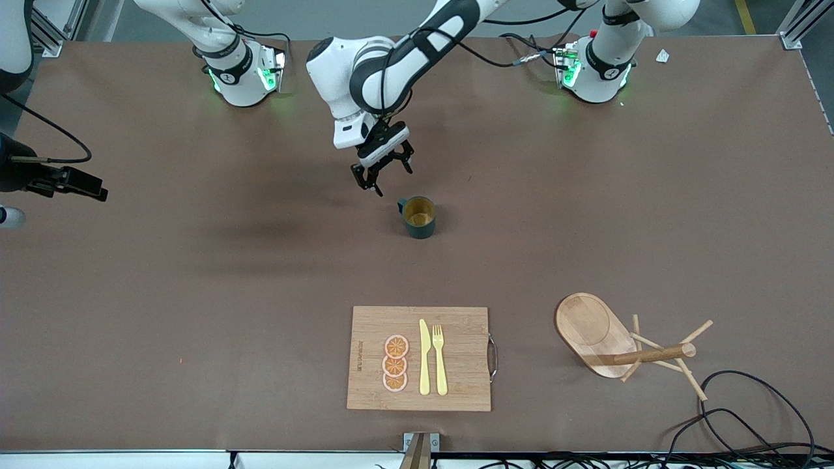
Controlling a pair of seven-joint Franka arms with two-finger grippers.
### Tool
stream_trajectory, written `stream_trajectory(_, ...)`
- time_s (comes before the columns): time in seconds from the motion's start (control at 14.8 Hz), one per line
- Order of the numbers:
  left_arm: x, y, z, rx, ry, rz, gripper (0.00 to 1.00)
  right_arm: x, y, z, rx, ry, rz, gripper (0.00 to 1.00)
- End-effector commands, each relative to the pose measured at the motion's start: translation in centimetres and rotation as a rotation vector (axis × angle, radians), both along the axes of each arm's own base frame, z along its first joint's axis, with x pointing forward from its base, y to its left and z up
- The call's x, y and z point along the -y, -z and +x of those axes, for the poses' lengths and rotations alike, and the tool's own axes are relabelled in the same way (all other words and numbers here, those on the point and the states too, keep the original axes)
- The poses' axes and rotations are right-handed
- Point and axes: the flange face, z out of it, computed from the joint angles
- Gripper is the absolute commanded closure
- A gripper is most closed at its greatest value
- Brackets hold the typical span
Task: Pass cup and hang on rack
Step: 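Lower the left gripper onto the mug handle and close it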
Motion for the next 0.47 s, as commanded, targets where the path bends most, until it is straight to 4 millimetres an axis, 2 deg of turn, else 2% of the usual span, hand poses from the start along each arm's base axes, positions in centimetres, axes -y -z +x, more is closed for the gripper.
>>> stream_trajectory(0.0,0.6,3.3,0.5,0.096,-0.009,0.024,0.02,0.6,1.6,1.8,-0.020,-0.004,-0.006,0.00)
stream_trajectory(0.2,0.4,6.4,1.3,0.139,-0.032,0.039,0.06,0.1,0.9,2.8,0.003,-0.015,-0.010,0.00)
stream_trajectory(0.4,0.3,7.5,1.9,0.155,-0.029,0.039,0.10,-1.0,0.4,3.0,0.015,-0.020,-0.002,0.00)
